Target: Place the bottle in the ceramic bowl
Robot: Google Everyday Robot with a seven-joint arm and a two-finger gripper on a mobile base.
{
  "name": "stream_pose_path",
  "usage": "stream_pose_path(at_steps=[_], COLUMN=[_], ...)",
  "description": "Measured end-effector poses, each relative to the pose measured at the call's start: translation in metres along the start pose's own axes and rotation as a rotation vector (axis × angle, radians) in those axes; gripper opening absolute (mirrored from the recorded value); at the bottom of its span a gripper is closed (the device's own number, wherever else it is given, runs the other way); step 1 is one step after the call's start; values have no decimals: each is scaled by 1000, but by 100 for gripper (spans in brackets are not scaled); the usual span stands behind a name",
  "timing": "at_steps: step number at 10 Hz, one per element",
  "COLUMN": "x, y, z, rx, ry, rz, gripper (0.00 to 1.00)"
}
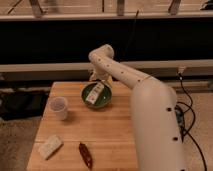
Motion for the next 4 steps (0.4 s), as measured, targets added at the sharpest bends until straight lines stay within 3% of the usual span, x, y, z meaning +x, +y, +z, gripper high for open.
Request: stream_pose_path(at_steps=[2,4], x=[8,5], y=[5,5], z=[-13,-11], rx=[-3,-3], ry=[1,-2], rz=[2,7], gripper=[80,80])
